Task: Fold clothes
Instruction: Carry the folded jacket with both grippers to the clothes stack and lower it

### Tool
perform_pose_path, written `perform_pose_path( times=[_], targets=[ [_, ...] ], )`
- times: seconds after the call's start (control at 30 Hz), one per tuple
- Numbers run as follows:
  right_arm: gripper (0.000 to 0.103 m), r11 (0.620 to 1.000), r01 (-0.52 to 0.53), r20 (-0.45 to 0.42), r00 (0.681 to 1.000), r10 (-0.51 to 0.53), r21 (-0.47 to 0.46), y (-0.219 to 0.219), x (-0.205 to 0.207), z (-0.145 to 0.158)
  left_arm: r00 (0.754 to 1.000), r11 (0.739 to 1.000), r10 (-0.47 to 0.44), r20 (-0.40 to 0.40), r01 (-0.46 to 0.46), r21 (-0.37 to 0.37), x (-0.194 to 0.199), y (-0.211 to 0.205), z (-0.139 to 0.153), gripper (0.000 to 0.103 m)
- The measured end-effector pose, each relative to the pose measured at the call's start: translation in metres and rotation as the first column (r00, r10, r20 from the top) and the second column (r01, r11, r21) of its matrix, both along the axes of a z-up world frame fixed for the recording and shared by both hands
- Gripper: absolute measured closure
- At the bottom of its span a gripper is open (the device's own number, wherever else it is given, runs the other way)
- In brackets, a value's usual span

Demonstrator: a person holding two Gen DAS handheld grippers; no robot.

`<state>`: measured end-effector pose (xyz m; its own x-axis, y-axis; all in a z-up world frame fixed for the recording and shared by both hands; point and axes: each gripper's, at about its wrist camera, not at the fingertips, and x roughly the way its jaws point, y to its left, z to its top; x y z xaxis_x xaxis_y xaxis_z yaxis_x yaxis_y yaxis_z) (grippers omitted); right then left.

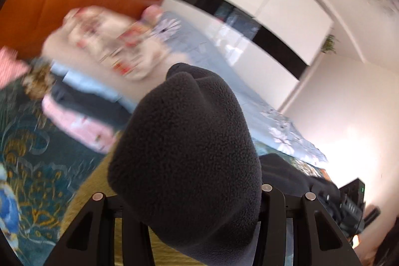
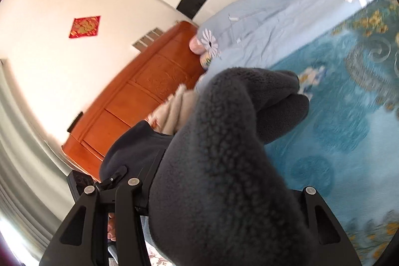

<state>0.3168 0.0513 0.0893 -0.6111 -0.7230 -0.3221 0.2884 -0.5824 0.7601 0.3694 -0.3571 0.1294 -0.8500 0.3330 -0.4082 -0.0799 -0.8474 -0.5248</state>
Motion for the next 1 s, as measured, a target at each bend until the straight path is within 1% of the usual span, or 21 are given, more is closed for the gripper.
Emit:
perform_pose_path(
  times=[0.03, 0.1, 0.17, 0.23, 0.27, 0.33, 0.37, 0.4, 0.47, 0.53, 0.6, 0.63, 0.67, 0.73, 0.8, 0.87, 1.0],
  targets=[
    [0.049, 1.000, -0.010, 0.025, 1.000, 0.009, 0.016, -0.014, 0.004, -0.011, 1.000, 1.000, 0.008, 0.005, -0.008, 0.012, 0.000, -0.004, -0.006, 0.054],
    [0.049, 0.998, -0.032, 0.112, 0.993, 0.025, 0.061, -0.032, -0.001, -0.043, 1.000, 0.999, 0.024, 0.017, -0.025, 0.036, 0.001, -0.013, -0.019, 0.054],
    [0.049, 0.997, -0.043, 0.179, 0.983, 0.031, 0.063, -0.038, -0.001, -0.065, 0.999, 0.997, 0.040, 0.028, -0.042, 0.060, 0.002, -0.021, -0.031, 0.054],
    [0.049, 0.998, -0.046, 0.208, 0.977, 0.039, 0.031, -0.035, 0.004, -0.083, 0.998, 0.995, 0.056, 0.040, -0.059, 0.084, 0.002, -0.030, -0.044, 0.054],
    [0.049, 0.998, -0.049, 0.206, 0.978, 0.041, 0.036, -0.035, 0.005, -0.084, 0.997, 0.993, 0.064, 0.046, -0.068, 0.096, 0.003, -0.034, -0.050, 0.054],
    [0.049, 0.996, -0.050, 0.179, 0.983, 0.036, 0.076, -0.043, 0.012, -0.076, 0.995, 0.989, 0.079, 0.059, -0.086, 0.119, 0.003, -0.043, -0.063, 0.054],
    [0.049, 0.996, -0.042, 0.160, 0.987, 0.028, 0.082, -0.044, 0.008, -0.067, 0.994, 0.987, 0.087, 0.065, -0.094, 0.131, 0.004, -0.047, -0.069, 0.055],
    [0.049, 0.996, -0.035, 0.137, 0.990, 0.025, 0.077, -0.043, -0.006, -0.067, 0.993, 0.985, 0.094, 0.068, -0.102, 0.139, 0.004, -0.051, -0.074, 0.055],
    [0.049, 0.998, -0.030, 0.085, 0.996, 0.025, 0.058, -0.046, -0.002, -0.054, 0.994, 0.988, 0.104, 0.028, -0.106, 0.115, 0.007, -0.055, -0.063, 0.055],
    [0.049, 0.998, -0.045, 0.044, 0.998, 0.043, 0.039, -0.050, 0.000, -0.056, 0.993, 0.989, 0.114, -0.006, -0.113, 0.093, 0.010, -0.059, -0.054, 0.054],
    [0.049, 0.997, -0.063, 0.078, 0.995, 0.059, 0.054, -0.056, -0.001, -0.072, 0.988, 0.982, 0.142, 0.052, -0.147, 0.116, 0.009, -0.073, -0.073, 0.054],
    [0.049, 0.996, -0.072, 0.096, 0.993, 0.066, 0.061, -0.060, -0.002, -0.079, 0.980, 0.974, 0.165, 0.113, -0.179, 0.137, 0.007, -0.081, -0.091, 0.054],
    [0.049, 0.994, -0.081, 0.113, 0.991, 0.073, 0.068, -0.063, -0.003, -0.087, 0.971, 0.965, 0.175, 0.163, -0.202, 0.167, 0.013, -0.087, -0.103, 0.054],
    [0.048, 0.993, -0.095, 0.145, 0.986, 0.084, 0.072, -0.066, -0.003, -0.104, 0.966, 0.944, 0.174, 0.191, -0.219, 0.248, 0.016, -0.097, -0.129, 0.054],
    [0.047, 0.993, -0.107, 0.164, 0.982, 0.097, 0.051, -0.066, 0.002, -0.116, 0.962, 0.946, 0.180, 0.204, -0.227, 0.233, 0.014, -0.097, -0.124, 0.053],
    [0.046, 0.992, -0.113, 0.168, 0.980, 0.104, 0.046, -0.064, 0.003, -0.118, 0.958, 0.948, 0.187, 0.218, -0.234, 0.217, 0.013, -0.097, -0.119, 0.049],
    [0.041, 0.990, -0.136, 0.185, 0.974, 0.127, 0.038, -0.053, 0.012, -0.110, 0.949, 0.951, 0.199, 0.245, -0.248, 0.186, 0.011, -0.098, -0.109, 0.039]
  ],
)
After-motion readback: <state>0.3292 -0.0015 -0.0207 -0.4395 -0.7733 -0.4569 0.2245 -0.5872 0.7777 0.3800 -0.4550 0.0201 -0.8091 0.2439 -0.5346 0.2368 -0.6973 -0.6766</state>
